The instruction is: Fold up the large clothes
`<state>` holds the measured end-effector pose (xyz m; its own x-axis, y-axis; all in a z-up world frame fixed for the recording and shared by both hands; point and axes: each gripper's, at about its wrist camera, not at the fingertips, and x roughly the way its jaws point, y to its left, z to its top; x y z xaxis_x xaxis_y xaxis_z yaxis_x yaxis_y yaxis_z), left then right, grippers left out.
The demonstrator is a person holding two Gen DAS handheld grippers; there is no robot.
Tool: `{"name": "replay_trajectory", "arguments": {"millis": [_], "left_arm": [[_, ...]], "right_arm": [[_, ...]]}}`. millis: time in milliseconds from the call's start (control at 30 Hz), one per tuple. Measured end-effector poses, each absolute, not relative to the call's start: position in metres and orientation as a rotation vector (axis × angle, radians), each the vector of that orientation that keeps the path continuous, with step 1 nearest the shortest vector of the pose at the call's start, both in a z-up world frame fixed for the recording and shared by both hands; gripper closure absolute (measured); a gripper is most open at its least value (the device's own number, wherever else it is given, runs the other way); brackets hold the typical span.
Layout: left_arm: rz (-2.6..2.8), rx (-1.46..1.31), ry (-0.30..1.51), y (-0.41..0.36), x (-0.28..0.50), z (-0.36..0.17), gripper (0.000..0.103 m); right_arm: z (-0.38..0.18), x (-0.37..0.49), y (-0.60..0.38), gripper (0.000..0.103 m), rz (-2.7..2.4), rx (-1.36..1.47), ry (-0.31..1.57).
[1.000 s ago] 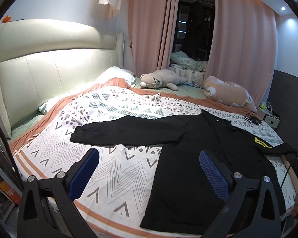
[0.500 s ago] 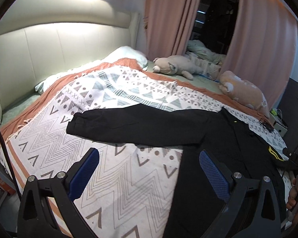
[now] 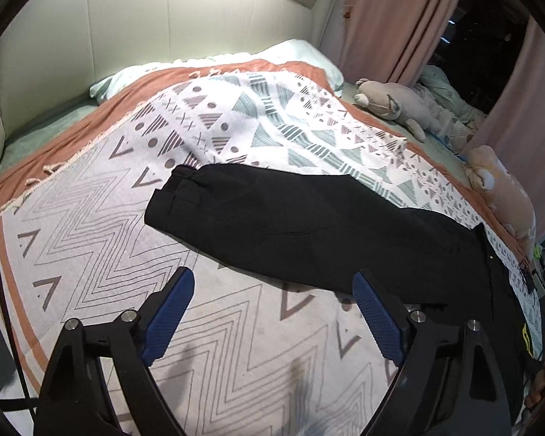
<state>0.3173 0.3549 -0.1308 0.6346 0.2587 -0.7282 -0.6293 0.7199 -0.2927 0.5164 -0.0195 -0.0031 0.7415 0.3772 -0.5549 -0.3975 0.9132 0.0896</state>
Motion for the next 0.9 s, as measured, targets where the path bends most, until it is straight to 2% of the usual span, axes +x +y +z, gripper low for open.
{"name": "replay_trajectory", "arguments": {"millis": [67,300,367,500,533,567,600,667,700,767,833,900], "left_arm": [[0.555,-0.601,0.733,0.369,0.324,-0.146,0.019],[0.636,-0.676,0.824,0.41,0.348,-0.191,0.019],[0.651,-0.696,0.855,0.42,0.356,-0.203,0.019],[0.7,-0.696,0.902,0.435,0.373,-0.224,0.021],[0.716,-0.669,0.901,0.437,0.377,-0.224,0.027],[0.731,-0.63,0.907,0.436,0.382,-0.222,0.045],[0.712,-0.614,0.909,0.435,0.387,-0.219,0.066],[0.691,-0.603,0.922,0.436,0.394,-0.215,0.087],[0.681,-0.596,0.917,0.436,0.396,-0.211,0.092],[0.661,-0.565,0.884,0.434,0.398,-0.197,0.093],[0.648,-0.525,0.852,0.43,0.4,-0.179,0.094],[0.641,-0.48,0.821,0.424,0.403,-0.158,0.095]], "right_arm": [[-0.009,0.531,-0.01,0.018,0.434,-0.063,0.617],[-0.023,0.581,0.025,0.034,0.47,-0.136,0.677],[-0.03,0.598,0.036,0.044,0.485,-0.143,0.713],[-0.044,0.63,0.062,0.053,0.51,-0.154,0.79],[-0.045,0.633,0.068,0.054,0.515,-0.157,0.802],[-0.049,0.641,0.076,0.057,0.518,-0.165,0.817],[-0.052,0.648,0.082,0.059,0.517,-0.169,0.831],[-0.064,0.665,0.095,0.068,0.531,-0.161,0.873],[-0.069,0.671,0.099,0.071,0.53,-0.159,0.885],[-0.086,0.687,0.107,0.077,0.523,-0.159,0.926],[-0.104,0.701,0.111,0.077,0.512,-0.144,0.981],[-0.097,0.702,0.111,0.076,0.521,-0.148,0.962]]}}
